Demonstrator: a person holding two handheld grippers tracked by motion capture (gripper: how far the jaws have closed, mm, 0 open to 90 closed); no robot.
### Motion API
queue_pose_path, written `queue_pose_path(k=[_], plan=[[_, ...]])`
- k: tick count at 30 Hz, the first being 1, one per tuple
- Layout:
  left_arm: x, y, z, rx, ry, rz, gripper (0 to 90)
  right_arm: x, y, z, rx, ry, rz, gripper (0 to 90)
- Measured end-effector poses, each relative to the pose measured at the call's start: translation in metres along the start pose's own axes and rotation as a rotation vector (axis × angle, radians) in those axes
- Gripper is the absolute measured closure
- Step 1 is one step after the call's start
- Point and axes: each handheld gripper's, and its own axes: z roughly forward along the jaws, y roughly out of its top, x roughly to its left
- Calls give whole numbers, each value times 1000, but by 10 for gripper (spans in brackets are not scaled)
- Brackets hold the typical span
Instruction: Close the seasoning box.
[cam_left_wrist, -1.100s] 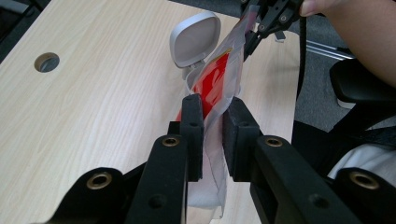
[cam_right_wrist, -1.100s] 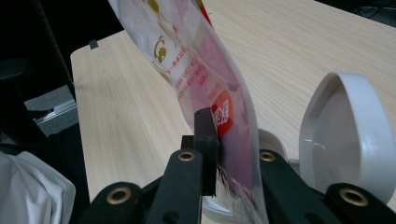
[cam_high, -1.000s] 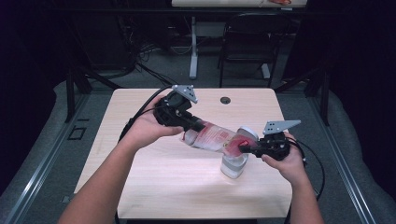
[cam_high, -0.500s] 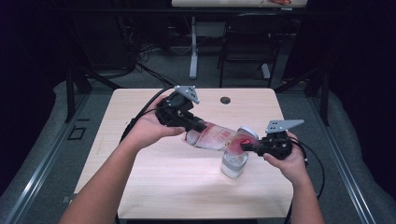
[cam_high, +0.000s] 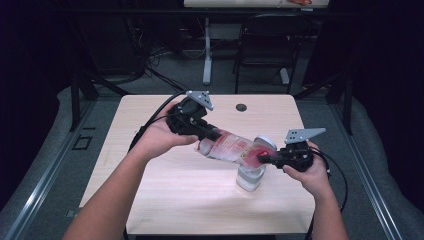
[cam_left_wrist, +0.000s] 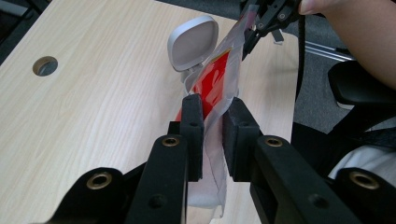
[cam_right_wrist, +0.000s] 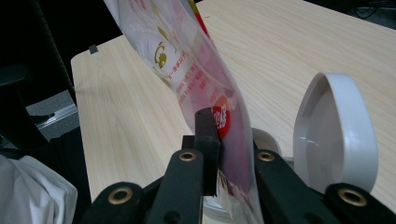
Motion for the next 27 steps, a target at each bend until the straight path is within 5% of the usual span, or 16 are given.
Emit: queue_pose_path(k=[27], plan=[[-2, 3, 0, -1, 5, 5, 800, 0, 0, 6, 5, -15, 3, 870]])
